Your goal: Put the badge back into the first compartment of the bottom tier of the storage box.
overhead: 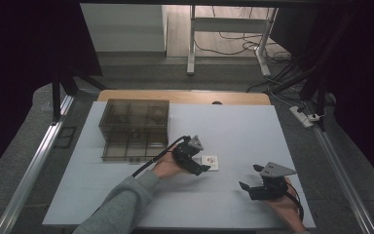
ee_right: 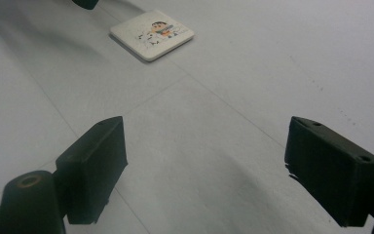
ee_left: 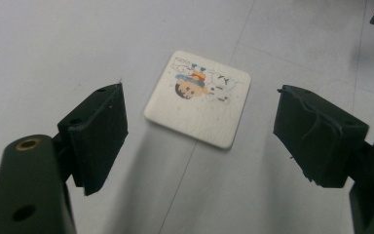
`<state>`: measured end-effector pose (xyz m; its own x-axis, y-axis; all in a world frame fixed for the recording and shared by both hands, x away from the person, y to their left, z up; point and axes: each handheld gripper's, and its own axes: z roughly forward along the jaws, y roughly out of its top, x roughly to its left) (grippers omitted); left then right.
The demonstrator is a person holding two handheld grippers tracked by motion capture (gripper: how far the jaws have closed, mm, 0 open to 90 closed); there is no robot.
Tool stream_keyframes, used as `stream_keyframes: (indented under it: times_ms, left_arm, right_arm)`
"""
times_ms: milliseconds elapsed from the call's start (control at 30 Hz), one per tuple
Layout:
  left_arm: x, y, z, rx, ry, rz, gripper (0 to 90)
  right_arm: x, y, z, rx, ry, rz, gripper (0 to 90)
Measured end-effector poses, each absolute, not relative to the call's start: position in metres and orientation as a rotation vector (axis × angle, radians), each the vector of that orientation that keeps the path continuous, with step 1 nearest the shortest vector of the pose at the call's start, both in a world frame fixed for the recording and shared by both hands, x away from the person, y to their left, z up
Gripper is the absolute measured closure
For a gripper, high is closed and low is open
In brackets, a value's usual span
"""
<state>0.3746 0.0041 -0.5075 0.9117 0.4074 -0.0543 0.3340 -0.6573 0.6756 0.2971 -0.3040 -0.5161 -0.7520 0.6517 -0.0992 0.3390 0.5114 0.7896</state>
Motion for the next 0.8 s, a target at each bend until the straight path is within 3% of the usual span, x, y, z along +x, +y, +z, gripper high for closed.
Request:
stream_keyframes:
  times_ms: [800]
  left_arm:
    - [0.396, -0.019, -0.529, 2.367, 0.550, 0.086, 18.9]
  right_arm:
    - [0.297, -0.307, -0.514, 0.823, 2.352, 1.127, 15.5]
